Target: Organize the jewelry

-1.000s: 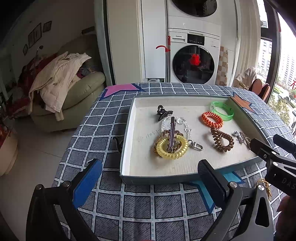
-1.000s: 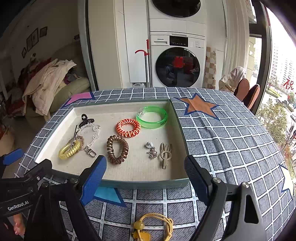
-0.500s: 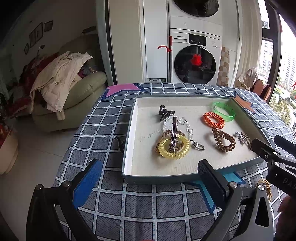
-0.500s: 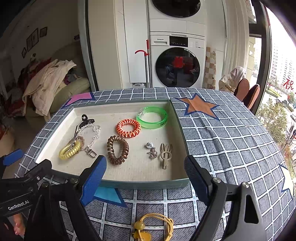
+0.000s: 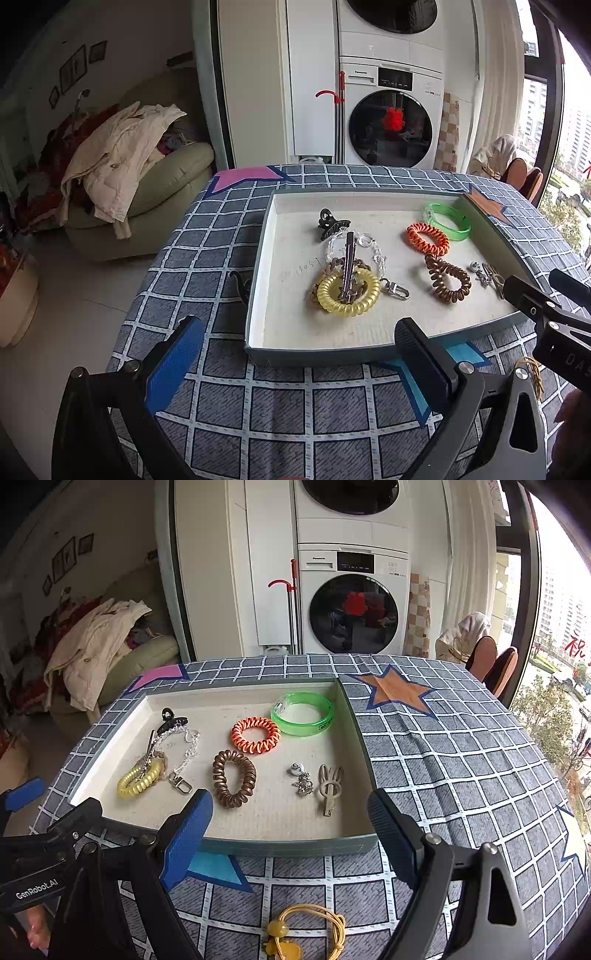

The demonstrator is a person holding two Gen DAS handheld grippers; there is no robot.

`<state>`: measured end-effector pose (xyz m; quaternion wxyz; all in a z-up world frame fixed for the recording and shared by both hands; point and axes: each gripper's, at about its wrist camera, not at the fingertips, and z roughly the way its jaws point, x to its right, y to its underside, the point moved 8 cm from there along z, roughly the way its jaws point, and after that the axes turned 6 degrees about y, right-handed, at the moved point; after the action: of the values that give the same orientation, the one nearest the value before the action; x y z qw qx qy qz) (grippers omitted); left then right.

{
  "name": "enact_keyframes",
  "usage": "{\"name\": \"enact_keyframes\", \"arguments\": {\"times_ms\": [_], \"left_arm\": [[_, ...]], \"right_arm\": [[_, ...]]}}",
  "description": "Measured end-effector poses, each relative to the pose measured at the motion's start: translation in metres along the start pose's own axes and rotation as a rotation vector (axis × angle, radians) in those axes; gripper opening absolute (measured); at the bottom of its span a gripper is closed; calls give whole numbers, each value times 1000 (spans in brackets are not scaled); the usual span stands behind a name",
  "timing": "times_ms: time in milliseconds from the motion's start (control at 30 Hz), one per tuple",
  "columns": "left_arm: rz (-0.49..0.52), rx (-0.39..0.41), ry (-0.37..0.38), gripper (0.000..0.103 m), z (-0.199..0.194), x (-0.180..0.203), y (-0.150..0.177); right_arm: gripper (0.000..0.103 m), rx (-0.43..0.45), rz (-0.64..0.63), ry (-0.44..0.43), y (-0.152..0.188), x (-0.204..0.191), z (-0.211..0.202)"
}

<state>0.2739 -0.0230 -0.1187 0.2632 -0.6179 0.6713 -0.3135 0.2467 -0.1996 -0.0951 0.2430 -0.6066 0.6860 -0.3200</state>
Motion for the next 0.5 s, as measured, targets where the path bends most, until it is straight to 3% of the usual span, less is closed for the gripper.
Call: {"name": "enact_keyframes", "arguments": {"times_ms": [500], "left_arm": [[0,-4,-2,103,0,-2,0]], "right_arm": [[88,4,-3,-1,-1,-1,-2]]}}
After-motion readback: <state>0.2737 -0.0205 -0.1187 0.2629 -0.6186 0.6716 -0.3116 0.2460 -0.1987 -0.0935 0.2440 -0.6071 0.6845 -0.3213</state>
